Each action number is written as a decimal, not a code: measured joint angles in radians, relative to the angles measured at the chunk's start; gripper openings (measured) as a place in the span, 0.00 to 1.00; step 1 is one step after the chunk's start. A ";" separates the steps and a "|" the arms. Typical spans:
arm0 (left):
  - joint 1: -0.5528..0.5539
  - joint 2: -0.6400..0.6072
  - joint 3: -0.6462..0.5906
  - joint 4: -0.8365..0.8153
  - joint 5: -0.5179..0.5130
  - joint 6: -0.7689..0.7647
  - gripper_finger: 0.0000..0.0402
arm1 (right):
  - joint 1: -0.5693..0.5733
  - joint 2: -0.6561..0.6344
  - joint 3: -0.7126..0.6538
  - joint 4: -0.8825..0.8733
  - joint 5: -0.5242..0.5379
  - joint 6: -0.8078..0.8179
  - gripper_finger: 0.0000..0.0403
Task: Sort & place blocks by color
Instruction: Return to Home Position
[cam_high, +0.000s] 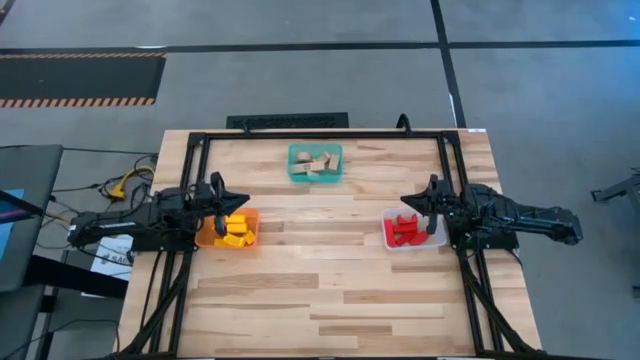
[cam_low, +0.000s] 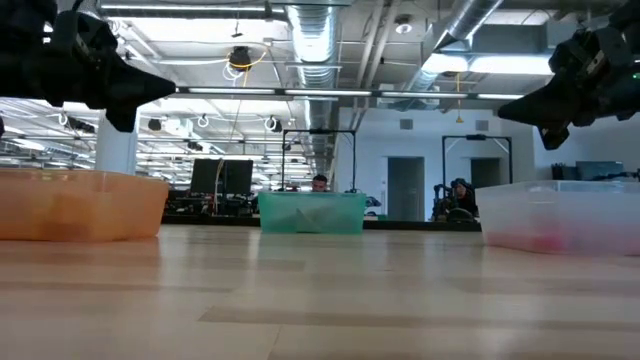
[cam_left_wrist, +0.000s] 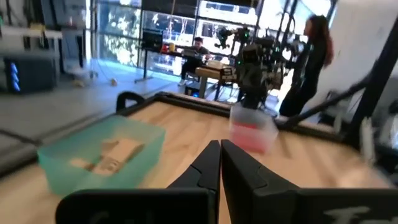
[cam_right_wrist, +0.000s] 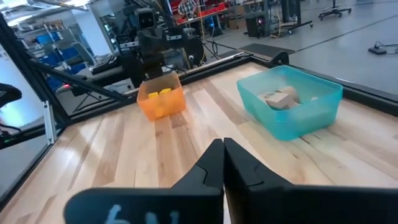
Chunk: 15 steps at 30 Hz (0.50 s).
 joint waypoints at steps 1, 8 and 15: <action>0.000 0.000 0.000 0.000 -0.001 0.042 0.00 | 0.001 0.000 0.000 0.000 0.000 0.000 0.04; 0.000 0.000 -0.001 0.004 -0.031 0.152 0.00 | 0.001 0.000 -0.001 -0.003 0.000 0.000 0.09; 0.000 0.000 -0.002 0.004 -0.031 0.145 0.00 | 0.001 0.000 -0.001 -0.006 0.000 0.001 0.09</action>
